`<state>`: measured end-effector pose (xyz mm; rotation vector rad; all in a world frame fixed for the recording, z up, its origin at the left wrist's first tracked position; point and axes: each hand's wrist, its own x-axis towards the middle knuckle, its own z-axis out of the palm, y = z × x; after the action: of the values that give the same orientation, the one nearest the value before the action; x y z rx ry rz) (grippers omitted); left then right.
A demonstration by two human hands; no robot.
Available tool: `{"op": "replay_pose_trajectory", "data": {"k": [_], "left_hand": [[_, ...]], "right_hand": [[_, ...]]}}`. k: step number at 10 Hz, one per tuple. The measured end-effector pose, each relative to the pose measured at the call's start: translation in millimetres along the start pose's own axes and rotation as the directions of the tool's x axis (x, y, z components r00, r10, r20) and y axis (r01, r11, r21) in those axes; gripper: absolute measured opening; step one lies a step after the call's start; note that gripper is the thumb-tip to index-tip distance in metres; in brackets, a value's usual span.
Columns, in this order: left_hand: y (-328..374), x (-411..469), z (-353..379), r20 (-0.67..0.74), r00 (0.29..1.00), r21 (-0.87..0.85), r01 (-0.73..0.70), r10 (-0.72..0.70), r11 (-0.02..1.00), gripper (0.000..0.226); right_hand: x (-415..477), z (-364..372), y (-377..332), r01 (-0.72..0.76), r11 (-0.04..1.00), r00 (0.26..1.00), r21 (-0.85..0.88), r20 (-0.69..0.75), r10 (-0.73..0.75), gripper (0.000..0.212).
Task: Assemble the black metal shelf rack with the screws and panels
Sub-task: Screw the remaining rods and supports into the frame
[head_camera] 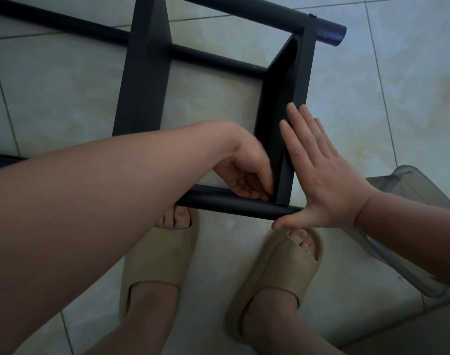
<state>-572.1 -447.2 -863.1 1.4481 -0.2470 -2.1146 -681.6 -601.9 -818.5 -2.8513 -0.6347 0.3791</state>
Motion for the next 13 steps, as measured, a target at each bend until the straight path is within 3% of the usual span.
{"op": "replay_pose_trajectory", "data": {"k": [7, 13], "left_hand": [[2.4, -5.1, 1.5, -0.017, 1.000, 0.057, 0.002, -0.001, 0.998, 0.011], [-0.9, -0.2, -0.6, 0.008, 1.000, 0.005, 0.007, -0.007, 1.000, 0.007]], "right_hand": [[0.0, 0.4, 0.5, -0.001, 1.000, 1.000, 0.001, 0.002, 0.001, 0.140], [-0.1, 0.8, 0.5, -0.002, 1.000, 1.000, 0.002, 0.010, 0.002, 0.140]]}}
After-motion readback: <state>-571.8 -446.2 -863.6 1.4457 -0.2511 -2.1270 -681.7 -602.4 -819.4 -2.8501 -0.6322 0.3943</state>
